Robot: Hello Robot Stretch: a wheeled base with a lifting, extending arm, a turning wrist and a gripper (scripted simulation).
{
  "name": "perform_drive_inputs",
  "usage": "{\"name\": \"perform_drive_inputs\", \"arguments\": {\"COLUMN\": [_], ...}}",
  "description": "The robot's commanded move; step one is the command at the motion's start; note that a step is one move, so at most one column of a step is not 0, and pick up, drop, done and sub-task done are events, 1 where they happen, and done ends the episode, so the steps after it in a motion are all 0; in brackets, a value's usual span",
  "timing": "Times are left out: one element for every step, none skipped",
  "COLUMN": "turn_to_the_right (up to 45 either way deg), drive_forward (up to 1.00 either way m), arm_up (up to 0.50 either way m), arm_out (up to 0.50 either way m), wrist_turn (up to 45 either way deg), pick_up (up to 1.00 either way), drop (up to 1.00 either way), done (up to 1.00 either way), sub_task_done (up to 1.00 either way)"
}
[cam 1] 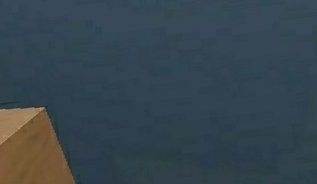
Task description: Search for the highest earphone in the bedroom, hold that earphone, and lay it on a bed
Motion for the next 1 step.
{"name": "perform_drive_inputs", "arguments": {"turn_to_the_right": [0.0], "drive_forward": [0.00], "arm_up": [-0.32], "arm_out": [0.00], "wrist_turn": [0.0], "pick_up": [0.00], "drop": [0.00], "done": [0.00], "sub_task_done": [0.00]}}
